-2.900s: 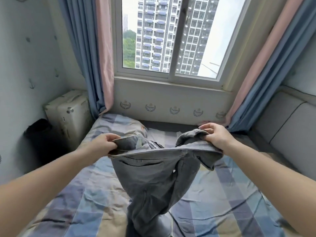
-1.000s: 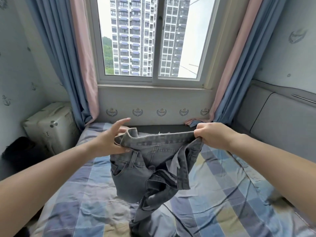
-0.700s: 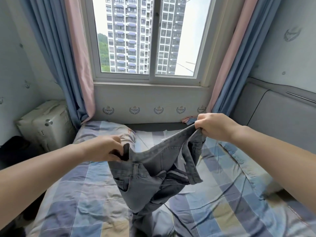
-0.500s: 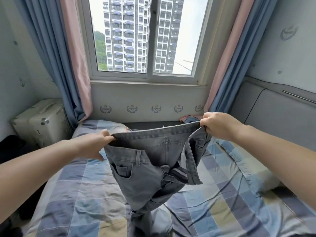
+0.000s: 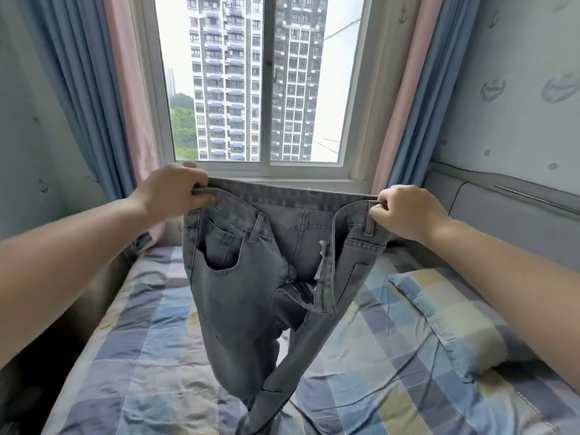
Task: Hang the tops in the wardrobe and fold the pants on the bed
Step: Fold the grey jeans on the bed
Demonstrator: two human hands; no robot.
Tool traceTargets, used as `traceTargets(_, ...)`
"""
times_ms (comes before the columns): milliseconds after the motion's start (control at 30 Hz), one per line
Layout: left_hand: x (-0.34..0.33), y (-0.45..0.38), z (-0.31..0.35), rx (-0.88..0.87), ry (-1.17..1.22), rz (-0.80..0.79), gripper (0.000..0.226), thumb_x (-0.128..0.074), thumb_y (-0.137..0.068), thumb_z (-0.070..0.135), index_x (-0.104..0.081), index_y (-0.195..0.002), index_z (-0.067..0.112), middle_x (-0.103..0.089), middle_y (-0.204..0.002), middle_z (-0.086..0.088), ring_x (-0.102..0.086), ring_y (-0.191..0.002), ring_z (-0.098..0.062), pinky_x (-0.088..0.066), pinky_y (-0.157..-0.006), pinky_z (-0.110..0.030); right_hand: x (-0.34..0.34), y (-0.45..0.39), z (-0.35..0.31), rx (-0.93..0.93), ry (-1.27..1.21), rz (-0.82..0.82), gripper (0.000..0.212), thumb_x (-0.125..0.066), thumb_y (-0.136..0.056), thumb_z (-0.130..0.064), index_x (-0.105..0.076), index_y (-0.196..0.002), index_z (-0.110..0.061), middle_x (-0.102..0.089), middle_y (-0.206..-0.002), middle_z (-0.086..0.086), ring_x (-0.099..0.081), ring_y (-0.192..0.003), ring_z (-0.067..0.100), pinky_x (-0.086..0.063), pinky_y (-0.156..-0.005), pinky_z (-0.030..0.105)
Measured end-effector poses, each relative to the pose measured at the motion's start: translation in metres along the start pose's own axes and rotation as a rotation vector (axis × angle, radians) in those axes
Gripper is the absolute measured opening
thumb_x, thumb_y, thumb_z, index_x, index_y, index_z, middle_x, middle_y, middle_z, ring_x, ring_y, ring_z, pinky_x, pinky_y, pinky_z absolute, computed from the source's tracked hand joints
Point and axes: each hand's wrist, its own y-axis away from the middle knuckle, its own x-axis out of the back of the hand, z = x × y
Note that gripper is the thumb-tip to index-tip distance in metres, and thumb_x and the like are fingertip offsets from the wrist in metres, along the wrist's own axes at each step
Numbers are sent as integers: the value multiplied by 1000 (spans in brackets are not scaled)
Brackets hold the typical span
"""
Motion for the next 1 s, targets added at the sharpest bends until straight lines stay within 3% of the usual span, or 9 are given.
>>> traceTargets(100, 46, -14, 27, 59, 22, 59, 27, -75, -79, 27, -55, -68, 13, -52, -76, -1, -56, -69, -23, -51, -66, -37, 46, 16, 12, 113, 40, 84, 38, -49, -91, -43, -56, -74, -10, -56, -69, 4, -55, -63, 23, -47, -58, 32)
traceTargets(167, 74, -16, 45, 89, 4, 84, 30, -74, -80, 26, -50, -65, 17, -51, -69, 2, -53, -65, -20, -47, -61, -33, 73, 32, 17, 181, 101, 80, 38, -56, -89, -47, -55, -75, -12, -54, -71, 1, -54, -64, 20, -49, -62, 34)
traceTargets(400, 211, 5, 153, 151, -193, 220, 33, -68, -83, 38, -45, -63, 25, -53, -61, 3, -49, -56, -10, -37, -50, -26, 213, 113, 64, 212, 239, 286, 33, -67, -86, -25, -37, -72, -20, -34, -64, -10, -41, -56, 13, -31, -54, 25)
traceTargets(567, 320, 24, 236, 132, -262, 493, 38, -67, -80, 45, -42, -62, 24, -49, -58, 2, -45, -53, -10, -28, -47, -24, 325, 169, 83, 206, 58, 608, 16, -61, -83, -9, -46, -84, -16, -44, -80, 0, -39, -55, 19, -28, -53, 24)
traceTargets(633, 339, 32, 260, 150, -353, 405, 38, -65, -83, 44, -39, -62, 24, -47, -60, 3, -43, -55, -9, -31, -49, -26, 341, 185, 81, 192, 16, 519, 11, -52, -88, -25, -48, -97, -21, -47, -81, -8, -43, -59, 15, -31, -55, 24)
traceTargets(700, 342, 40, 278, 157, -471, 284, 38, -63, -84, 46, -39, -65, 24, -46, -63, 5, -43, -56, -7, -37, -52, -28, 343, 199, 83, 150, 67, 325, 23, -48, -87, -39, -47, -105, -24, -51, -77, -1, -50, -65, 15, -37, -60, 26)
traceTargets(800, 339, 56, 303, 138, -471, 335, 35, -61, -85, 47, -43, -70, 20, -46, -68, 4, -46, -59, -12, -33, -51, -27, 348, 223, 97, 150, 187, 388, 30, -55, -88, -40, -51, -109, -20, -55, -85, 1, -56, -70, 21, -42, -61, 29)
traceTargets(900, 330, 67, 320, 50, -622, 169, 28, -56, -89, 48, -45, -79, 24, -49, -77, 7, -51, -68, -12, -37, -54, -26, 335, 243, 101, 202, 159, 336, 29, -51, -90, -48, -43, -98, -21, -58, -80, 3, -57, -69, 21, -49, -62, 35)
traceTargets(1000, 327, 75, 328, 51, -630, 100, 31, -56, -87, 52, -45, -78, 25, -49, -74, 8, -51, -67, -12, -37, -52, -26, 318, 256, 99, 222, 244, 260, 30, -49, -93, -45, -47, -112, -22, -53, -89, 2, -54, -66, 21, -48, -58, 32)
